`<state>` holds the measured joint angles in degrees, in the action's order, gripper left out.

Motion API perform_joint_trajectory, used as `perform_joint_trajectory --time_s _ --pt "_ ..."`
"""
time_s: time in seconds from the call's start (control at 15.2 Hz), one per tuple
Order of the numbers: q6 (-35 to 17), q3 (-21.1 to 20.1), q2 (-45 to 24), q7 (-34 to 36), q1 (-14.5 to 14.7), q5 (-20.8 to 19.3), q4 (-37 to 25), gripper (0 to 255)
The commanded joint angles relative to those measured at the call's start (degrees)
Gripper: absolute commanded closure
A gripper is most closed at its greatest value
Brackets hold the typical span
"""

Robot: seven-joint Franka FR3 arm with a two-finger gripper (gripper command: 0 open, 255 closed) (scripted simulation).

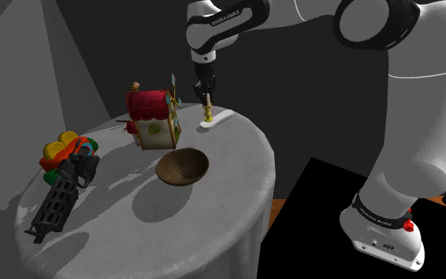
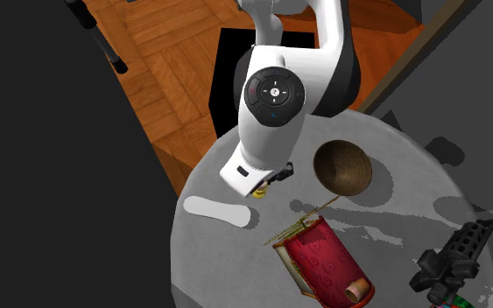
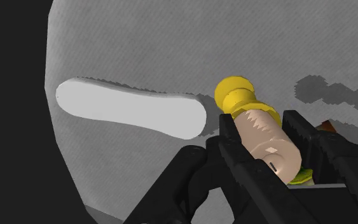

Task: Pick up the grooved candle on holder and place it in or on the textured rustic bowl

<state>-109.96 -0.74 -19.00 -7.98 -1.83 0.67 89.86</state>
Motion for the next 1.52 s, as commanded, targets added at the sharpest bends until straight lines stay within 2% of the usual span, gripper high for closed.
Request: perform_joint_trajectory --time_s 0.0,0.66,1.06,1.45 --pt "1.3 0.0 0.5 0.0 0.0 0.0 -0.7 255" --pt "8.7 0.0 0.9 0.1 0.0 0.0 -7.9 255" --pt "8.0 -2.4 6.1 7.0 4.4 -0.6 -2.0 255" --pt "8.3 -5.3 9.3 14.3 8.8 -1.1 0.9 255"
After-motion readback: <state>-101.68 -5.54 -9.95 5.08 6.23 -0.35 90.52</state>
